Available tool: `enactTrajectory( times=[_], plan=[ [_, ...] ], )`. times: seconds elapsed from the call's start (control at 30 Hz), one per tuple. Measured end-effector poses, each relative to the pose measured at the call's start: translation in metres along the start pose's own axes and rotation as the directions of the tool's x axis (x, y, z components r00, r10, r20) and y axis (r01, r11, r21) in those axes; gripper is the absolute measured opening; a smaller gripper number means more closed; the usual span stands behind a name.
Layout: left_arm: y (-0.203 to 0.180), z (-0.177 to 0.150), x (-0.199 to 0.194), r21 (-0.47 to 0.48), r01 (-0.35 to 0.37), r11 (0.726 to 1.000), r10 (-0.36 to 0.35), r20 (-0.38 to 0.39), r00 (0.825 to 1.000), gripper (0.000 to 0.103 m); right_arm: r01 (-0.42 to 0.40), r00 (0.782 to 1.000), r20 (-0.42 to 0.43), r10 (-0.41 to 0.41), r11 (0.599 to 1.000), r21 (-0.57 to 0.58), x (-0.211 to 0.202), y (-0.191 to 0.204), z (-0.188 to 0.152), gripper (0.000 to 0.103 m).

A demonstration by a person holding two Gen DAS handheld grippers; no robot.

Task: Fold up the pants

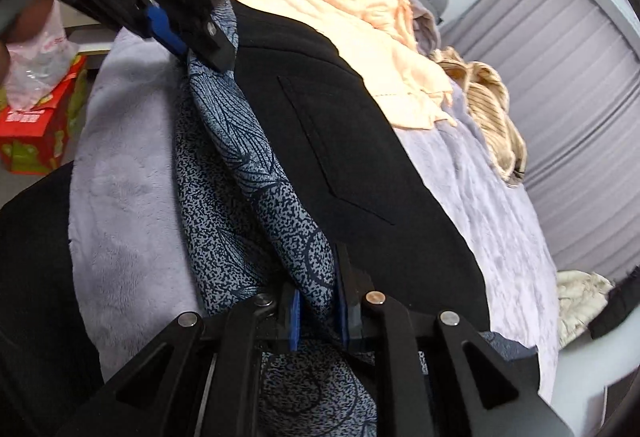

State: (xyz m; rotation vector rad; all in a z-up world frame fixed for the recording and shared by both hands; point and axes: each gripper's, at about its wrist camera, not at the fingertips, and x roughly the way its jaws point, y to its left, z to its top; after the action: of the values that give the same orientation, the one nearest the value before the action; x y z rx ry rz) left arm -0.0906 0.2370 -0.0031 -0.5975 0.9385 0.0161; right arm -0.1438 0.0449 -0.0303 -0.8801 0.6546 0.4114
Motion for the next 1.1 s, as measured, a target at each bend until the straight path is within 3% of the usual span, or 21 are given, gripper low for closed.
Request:
enactTrajectory(
  times=[0.07,0.13,0.17,0.3,0.37,0.4,0.43,0.47,0.5,0.57,0.67,0.73,0.8,0.9,0.97,1.03,1.1],
  plan=[
    [0.006,0.005,-0.016,0.014,-0.127,0.992,0.126,0.06,0.99,0.014,0.035,0.999,0.015,-0.035,0.999,0.0,0.003,0.002,-0.003,0.018],
    [0.007,0.007,-0.032,0.048,-0.263,0.963,0.254,0.15,0.955,0.014,0.053,0.998,0.041,-0.053,0.999,-0.009,0.009,0.002,-0.009,0.018],
    [0.006,0.009,-0.037,0.061,-0.276,0.959,0.263,0.166,0.95,0.014,0.058,0.997,0.054,-0.058,0.998,-0.007,0.009,0.003,-0.011,0.018],
    [-0.015,0.017,-0.034,0.096,-0.153,0.984,0.141,0.127,0.982,0.014,0.086,0.995,0.044,-0.087,0.996,0.016,-0.003,0.005,-0.011,0.027],
    [-0.035,0.023,-0.024,0.137,-0.127,0.982,0.112,0.117,0.987,0.014,0.09,0.995,0.038,-0.092,0.995,0.049,-0.009,0.0,-0.011,0.052],
    [-0.045,0.025,-0.017,0.166,-0.103,0.981,0.087,0.104,0.991,0.015,0.085,0.995,0.041,-0.089,0.994,0.072,-0.014,-0.005,-0.011,0.084],
    [-0.056,0.029,-0.008,0.192,-0.076,0.978,0.06,0.085,0.995,0.024,0.072,0.995,0.059,-0.078,0.993,0.097,-0.021,-0.011,-0.011,0.102],
    [-0.066,0.031,0.004,0.211,-0.051,0.976,0.04,0.057,0.998,0.069,0.047,0.994,0.088,-0.058,0.991,0.122,-0.029,-0.016,-0.013,0.103],
    [-0.072,0.031,0.015,0.224,-0.039,0.974,0.029,0.046,0.999,0.103,0.034,0.993,0.105,-0.048,0.99,0.134,-0.038,-0.02,-0.016,0.103],
    [-0.079,0.023,0.035,0.232,-0.1,0.968,0.093,0.043,0.995,0.102,0.063,0.993,0.092,-0.078,0.986,0.156,-0.048,-0.027,-0.022,0.103],
    [-0.077,-0.002,0.053,0.317,-0.174,0.932,0.178,0.017,0.984,0.102,0.044,0.994,0.083,-0.071,0.958,0.283,-0.062,-0.058,-0.041,0.103],
    [-0.069,-0.021,0.05,0.361,-0.226,0.905,0.226,0.044,0.973,0.102,0.029,0.997,0.05,-0.054,0.908,0.419,-0.061,-0.096,-0.06,0.103],
    [-0.062,-0.033,0.036,0.383,-0.236,0.893,0.223,0.076,0.972,0.103,0.056,0.998,-0.001,-0.065,0.846,0.531,-0.049,-0.137,-0.08,0.103],
    [-0.046,-0.03,0.022,0.333,-0.244,0.911,0.239,0.056,0.969,0.103,0.166,0.986,-0.126,-0.111,0.737,0.655,-0.022,-0.205,-0.102,0.103],
    [-0.04,-0.024,0.019,0.299,-0.281,0.912,0.278,0.052,0.959,0.102,0.205,0.977,-0.195,-0.085,0.624,0.755,0.005,-0.255,-0.115,0.103],
    [-0.045,-0.019,0.013,0.306,-0.293,0.906,0.283,0.075,0.956,0.102,0.282,0.95,-0.312,-0.02,0.49,0.825,0.041,-0.295,-0.128,0.103],
    [-0.063,-0.018,0.006,0.336,-0.271,0.902,0.249,0.108,0.962,0.102,0.392,0.888,-0.456,0.069,0.407,0.825,0.083,-0.325,-0.138,0.103]
  ],
)
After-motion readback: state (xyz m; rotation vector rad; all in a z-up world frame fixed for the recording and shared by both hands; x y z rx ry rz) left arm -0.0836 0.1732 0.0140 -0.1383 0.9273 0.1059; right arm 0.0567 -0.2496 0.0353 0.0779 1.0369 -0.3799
